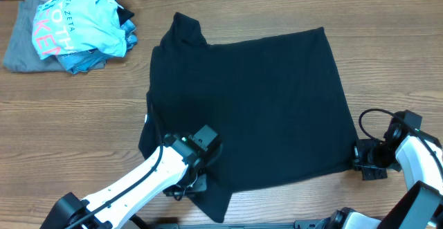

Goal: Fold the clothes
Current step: 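Lift the bottom hem with both grippers and fold it upward toward the collar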

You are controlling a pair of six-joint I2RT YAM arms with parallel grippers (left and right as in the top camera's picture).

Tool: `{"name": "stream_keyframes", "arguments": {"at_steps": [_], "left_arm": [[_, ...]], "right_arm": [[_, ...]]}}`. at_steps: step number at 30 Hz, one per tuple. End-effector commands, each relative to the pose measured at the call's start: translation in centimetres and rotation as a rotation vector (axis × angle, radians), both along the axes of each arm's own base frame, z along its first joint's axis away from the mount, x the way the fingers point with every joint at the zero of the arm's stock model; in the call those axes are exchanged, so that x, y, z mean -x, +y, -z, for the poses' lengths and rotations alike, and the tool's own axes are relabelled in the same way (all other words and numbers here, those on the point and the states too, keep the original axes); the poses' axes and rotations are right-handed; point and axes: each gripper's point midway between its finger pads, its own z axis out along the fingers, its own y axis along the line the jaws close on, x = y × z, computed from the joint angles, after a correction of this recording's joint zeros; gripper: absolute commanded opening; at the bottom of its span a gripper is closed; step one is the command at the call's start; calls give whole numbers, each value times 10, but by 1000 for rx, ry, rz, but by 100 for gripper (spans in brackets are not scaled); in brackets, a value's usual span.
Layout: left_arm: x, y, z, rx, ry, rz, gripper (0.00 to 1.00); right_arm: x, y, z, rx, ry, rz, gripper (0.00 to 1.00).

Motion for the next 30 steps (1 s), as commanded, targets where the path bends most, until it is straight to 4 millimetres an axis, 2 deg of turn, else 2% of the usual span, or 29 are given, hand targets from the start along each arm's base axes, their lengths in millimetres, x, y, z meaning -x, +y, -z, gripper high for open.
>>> {"name": "stream_keyframes", "arguments": {"at_steps": [1,5,8,14,19,23,26,30], "left_arm": [[-28,6,-11,-45,-103,25,4],[-44,14,-15,-42,-134,13,4],[-60,29,-14,-57,-165,-24,4],[-99,45,-14,-13,-265,-76,4],[-128,45,-17,27,-367,-73,4],[-144,42,-21,39,-435,-55,4],[-155,43,-24,27,-484,-59,4],[-165,49,-27,-9,-530,-63,4]], "right_arm": [[-19,-8,-13,20,-71,3,4],[-32,-14,-15,46,-124,0,4],[-44,-17,-16,59,-173,-8,4],[-71,-5,-21,72,-266,-86,4],[-106,10,-30,121,-388,-186,4],[-130,19,-39,150,-484,-236,4],[-140,20,-44,169,-524,-249,4],[-144,12,-45,214,-528,-240,4]]}}
